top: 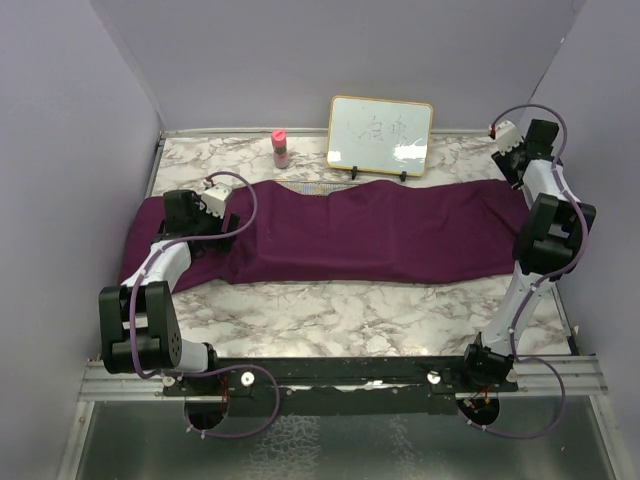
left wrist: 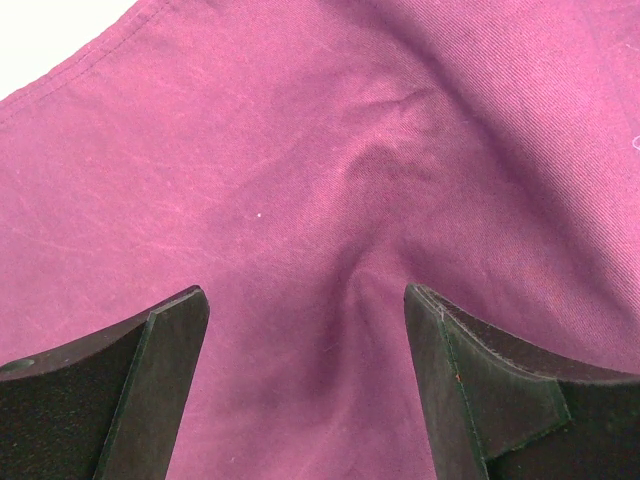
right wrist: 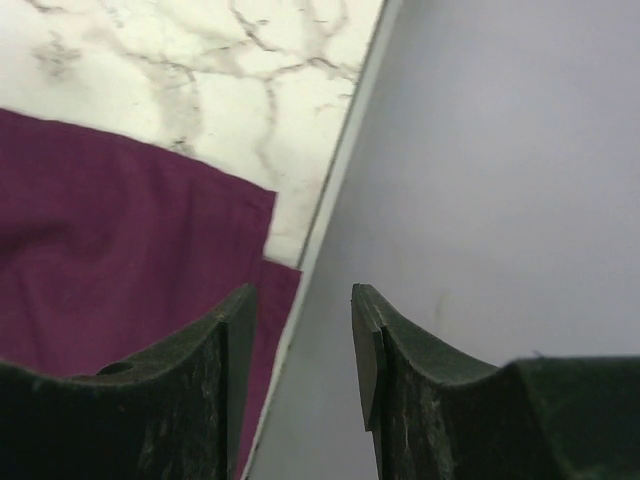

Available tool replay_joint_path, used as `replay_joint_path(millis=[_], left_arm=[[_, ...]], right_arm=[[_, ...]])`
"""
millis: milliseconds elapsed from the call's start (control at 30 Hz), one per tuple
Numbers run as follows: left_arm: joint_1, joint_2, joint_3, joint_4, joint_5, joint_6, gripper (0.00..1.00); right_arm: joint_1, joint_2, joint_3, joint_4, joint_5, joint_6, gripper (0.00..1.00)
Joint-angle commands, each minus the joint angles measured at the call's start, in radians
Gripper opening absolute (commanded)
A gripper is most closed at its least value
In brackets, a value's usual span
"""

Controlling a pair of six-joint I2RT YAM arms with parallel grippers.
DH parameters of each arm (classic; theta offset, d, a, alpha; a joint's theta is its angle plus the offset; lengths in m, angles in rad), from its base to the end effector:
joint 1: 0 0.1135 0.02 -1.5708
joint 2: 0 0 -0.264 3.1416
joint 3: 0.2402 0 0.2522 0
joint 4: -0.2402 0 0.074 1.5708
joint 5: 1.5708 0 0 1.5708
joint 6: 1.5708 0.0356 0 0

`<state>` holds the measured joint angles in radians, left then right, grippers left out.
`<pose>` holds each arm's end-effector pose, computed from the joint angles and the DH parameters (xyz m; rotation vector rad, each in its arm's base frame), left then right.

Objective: Open and lay out the surgical kit
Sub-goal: Open the surgical kit at the center of the board.

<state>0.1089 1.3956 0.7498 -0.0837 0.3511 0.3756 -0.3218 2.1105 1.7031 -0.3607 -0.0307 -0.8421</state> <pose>0.2854 0.0189 0.2023 0.4748 2.2004 -0.1456 0.4587 -0.1518 0.2219 -0.6331 2.3177 -0.5296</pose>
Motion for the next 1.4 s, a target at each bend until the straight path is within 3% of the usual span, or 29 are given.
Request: replay_joint_path(millis=[0,400,700,1100,1367], left_arm=[[-0.005,-0.001,0.016,0.005,-0.014,0.006,0.82],[-0.005,-0.021,0.012,0.033,-0.066,-0.009,0.82],[0.003,0.031,0.047,0.001,-0.189,-0.036,0.82],[0.072,0.165,0.118,-0.089,-0.188,-0.042,0.82],[0.098,0.239,0.141,-0.173,-0.218,0.036,0.82]], right_arm=[[-0.008,0.003,0.034,-0.1,-0.117,0.079,0.43],[-0.016,-0.239,-0.289,-0.181,-0.249,0.174,0.43],[-0.037,-0.362,-0.521,-0.18,-0.246,0.201,0.44],[-0.152,-0.307,-0.576,-0.195,-0.294,0.141,0.43],[-0.213,-0.233,-0.61,-0.196,-0.274,0.081,0.42]])
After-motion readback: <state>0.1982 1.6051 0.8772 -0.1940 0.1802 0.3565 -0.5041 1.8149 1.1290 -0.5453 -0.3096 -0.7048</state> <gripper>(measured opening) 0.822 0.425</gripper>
